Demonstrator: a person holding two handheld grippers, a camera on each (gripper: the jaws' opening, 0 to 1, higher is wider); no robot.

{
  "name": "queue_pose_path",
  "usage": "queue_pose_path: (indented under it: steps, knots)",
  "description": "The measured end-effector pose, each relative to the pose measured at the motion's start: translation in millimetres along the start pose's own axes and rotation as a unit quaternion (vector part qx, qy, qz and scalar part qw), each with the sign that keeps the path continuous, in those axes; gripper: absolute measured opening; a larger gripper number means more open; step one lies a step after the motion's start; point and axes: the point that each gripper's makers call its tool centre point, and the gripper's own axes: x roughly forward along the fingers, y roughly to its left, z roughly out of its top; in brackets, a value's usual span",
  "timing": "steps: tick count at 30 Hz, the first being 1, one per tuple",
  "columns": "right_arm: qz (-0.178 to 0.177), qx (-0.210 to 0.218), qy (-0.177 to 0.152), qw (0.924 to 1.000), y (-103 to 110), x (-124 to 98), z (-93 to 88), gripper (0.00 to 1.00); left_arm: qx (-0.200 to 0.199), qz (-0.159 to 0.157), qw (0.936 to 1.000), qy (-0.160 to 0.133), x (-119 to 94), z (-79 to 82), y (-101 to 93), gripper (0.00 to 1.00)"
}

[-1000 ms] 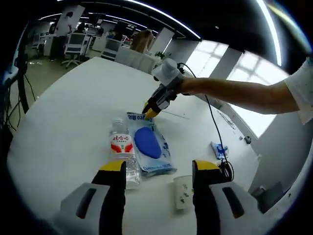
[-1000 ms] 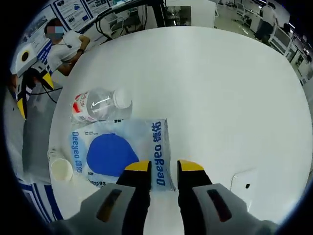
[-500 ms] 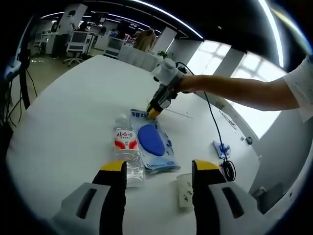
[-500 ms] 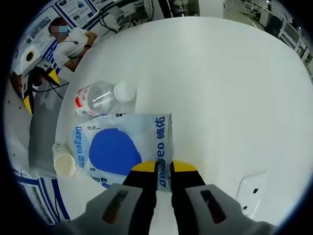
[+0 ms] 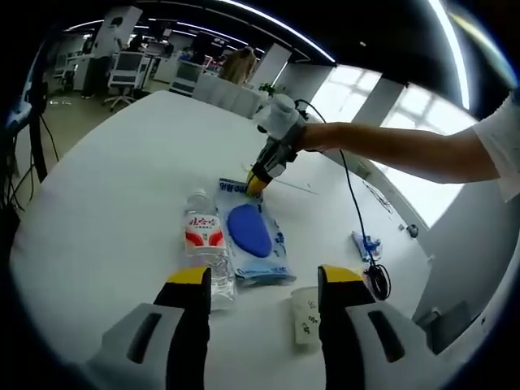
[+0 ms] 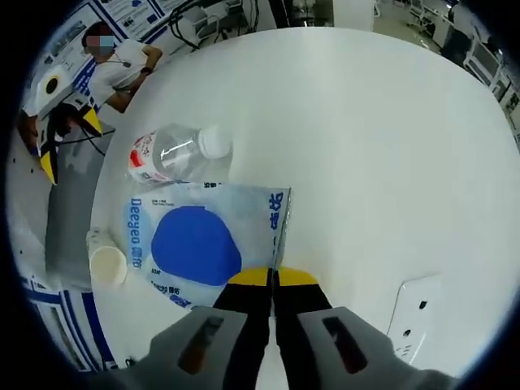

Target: Arrange the tabletop items into an orderly group along one side of the table until the central work area is clear of visible clutter.

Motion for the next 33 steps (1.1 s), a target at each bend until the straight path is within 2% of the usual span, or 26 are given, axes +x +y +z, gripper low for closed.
queue_pose_path:
  steps: [7,14,33]
  knots:
    - [-0.011,0.029,-0.017,0.9994,7.8,-15.3,-6.7,0.0,0.006,-0.006,1.0,0.0,2.4,2.7,-7.2,0.52]
    - [-0.023,0.038,-0.034,0.9985,20.0,-32.9,-11.0,0.0,0.018,-0.014,0.9997,0.003,6.5,5.1,-17.3,0.52]
    - [-0.074,0.053,-0.088,0.9919,67.7,-104.5,-21.2,0.0,0.044,-0.031,0.9985,0.009,14.8,15.1,-35.7,0.52]
